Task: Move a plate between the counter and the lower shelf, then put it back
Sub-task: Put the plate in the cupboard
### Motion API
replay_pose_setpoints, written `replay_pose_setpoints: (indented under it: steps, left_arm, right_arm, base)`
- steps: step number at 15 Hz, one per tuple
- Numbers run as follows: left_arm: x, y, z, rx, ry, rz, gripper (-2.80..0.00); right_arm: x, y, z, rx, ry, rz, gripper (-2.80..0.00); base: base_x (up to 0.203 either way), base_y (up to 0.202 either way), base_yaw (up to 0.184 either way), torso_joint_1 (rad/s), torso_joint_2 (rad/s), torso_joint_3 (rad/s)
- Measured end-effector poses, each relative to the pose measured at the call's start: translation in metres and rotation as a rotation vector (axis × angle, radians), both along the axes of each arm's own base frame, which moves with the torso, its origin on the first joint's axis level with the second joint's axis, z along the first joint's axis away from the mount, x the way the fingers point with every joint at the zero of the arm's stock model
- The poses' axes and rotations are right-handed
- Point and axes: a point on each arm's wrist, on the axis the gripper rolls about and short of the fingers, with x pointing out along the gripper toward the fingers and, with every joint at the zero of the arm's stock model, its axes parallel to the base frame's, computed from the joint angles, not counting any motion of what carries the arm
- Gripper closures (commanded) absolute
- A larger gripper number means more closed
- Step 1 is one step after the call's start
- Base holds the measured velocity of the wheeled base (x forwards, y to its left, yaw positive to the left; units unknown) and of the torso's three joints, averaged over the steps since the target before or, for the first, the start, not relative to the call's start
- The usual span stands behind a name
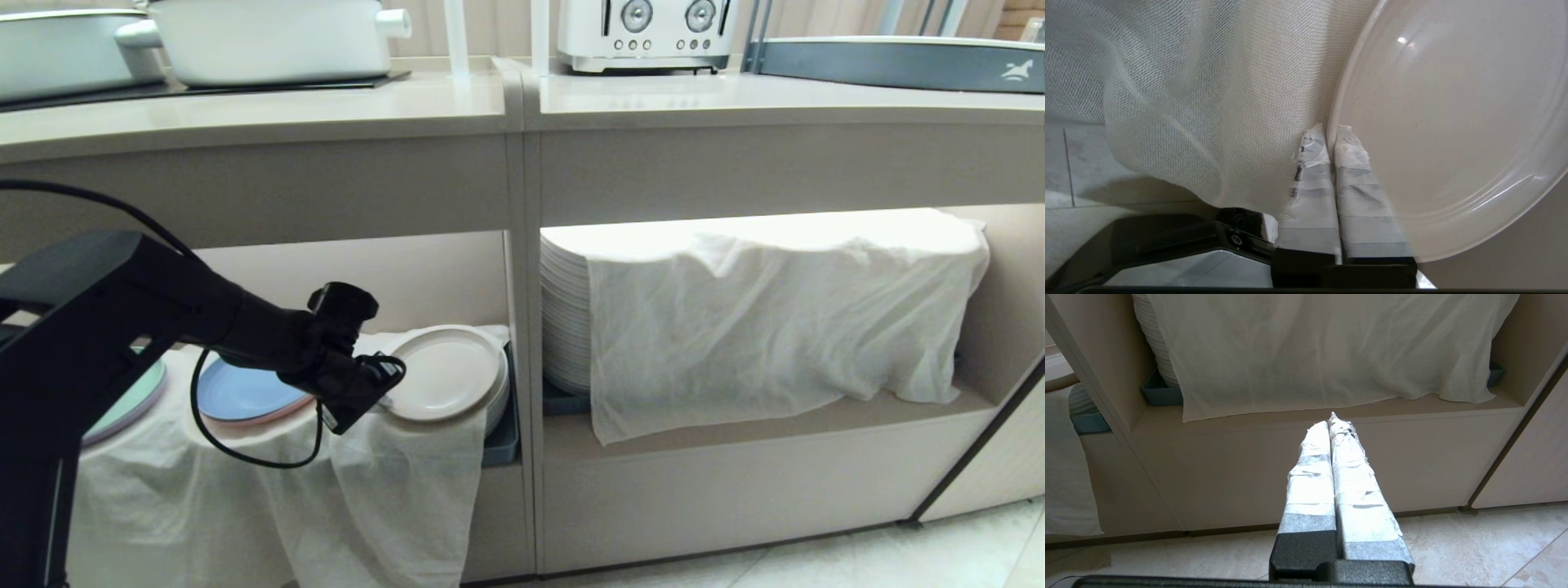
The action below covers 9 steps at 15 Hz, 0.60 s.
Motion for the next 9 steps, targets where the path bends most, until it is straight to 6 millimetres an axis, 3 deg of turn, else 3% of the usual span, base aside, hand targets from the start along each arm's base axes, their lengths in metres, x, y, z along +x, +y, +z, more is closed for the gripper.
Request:
replay_pose_setpoints:
  steps: [9]
  left_arm:
    - [0.004,0.003,0.011,-0.006,-0.039,0.012,-2.8]
  right_arm:
    - [0.0,0.0,0.0,0.0,0.0,0.0,0.0]
  base:
    - [0.0,0.0,0.0,0.0,0.0,0.0]
